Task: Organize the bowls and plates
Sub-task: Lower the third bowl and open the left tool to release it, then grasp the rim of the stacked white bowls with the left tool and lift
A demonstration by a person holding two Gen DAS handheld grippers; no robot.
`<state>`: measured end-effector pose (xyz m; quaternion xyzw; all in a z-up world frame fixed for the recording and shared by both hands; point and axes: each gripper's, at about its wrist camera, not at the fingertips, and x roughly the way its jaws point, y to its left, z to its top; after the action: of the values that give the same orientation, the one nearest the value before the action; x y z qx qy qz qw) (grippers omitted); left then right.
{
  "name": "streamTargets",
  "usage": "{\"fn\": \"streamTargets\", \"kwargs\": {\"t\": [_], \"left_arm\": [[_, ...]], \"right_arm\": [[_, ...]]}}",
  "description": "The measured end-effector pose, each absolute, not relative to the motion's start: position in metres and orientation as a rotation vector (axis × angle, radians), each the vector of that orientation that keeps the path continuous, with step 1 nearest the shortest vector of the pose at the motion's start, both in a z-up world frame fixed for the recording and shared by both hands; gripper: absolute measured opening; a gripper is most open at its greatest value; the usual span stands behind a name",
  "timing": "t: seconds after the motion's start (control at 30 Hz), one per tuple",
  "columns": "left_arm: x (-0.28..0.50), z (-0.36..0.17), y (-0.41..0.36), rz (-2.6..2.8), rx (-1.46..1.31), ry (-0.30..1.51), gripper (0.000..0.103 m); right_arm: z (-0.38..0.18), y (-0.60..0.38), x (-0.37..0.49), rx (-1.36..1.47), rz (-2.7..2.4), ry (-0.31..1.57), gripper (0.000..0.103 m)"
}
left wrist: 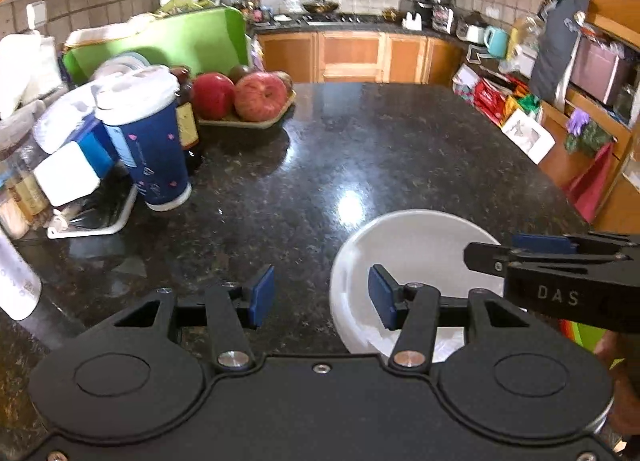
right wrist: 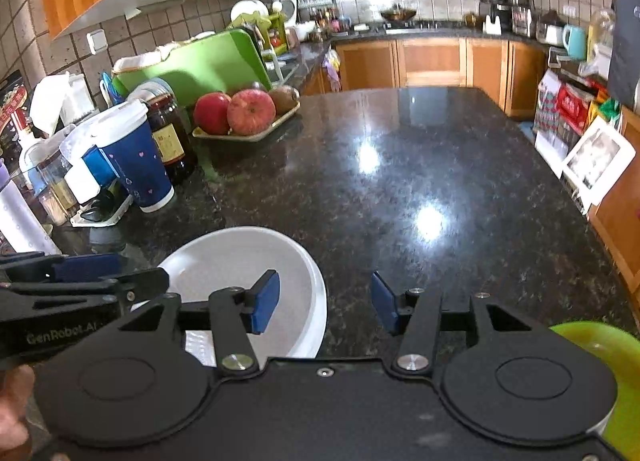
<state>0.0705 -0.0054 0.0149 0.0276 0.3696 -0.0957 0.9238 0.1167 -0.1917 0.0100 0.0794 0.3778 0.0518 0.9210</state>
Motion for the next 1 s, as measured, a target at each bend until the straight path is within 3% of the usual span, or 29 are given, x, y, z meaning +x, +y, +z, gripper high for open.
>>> {"fn": "streamTargets", "kwargs": {"t": [0.73, 0.9, 1.0], "left_arm": [[0.089, -0.008, -0.009, -0.269, 0.003, 0.887, 0.057], [0.091, -0.010, -0.011, -0.258, 0.006, 0.908, 0.055], [0.092, -0.009, -0.011, -0.269, 0.003, 0.908, 0.051]], "right_arm": [[0.000, -0.196, 0.124, 0.234, 0.120, 0.824, 0.050], [-0.004, -0.197, 0.128, 0.257, 0.120, 0.857, 0.045], [-0.007, -0.196, 0.131, 0.276, 0.144, 0.879, 0.030]]}}
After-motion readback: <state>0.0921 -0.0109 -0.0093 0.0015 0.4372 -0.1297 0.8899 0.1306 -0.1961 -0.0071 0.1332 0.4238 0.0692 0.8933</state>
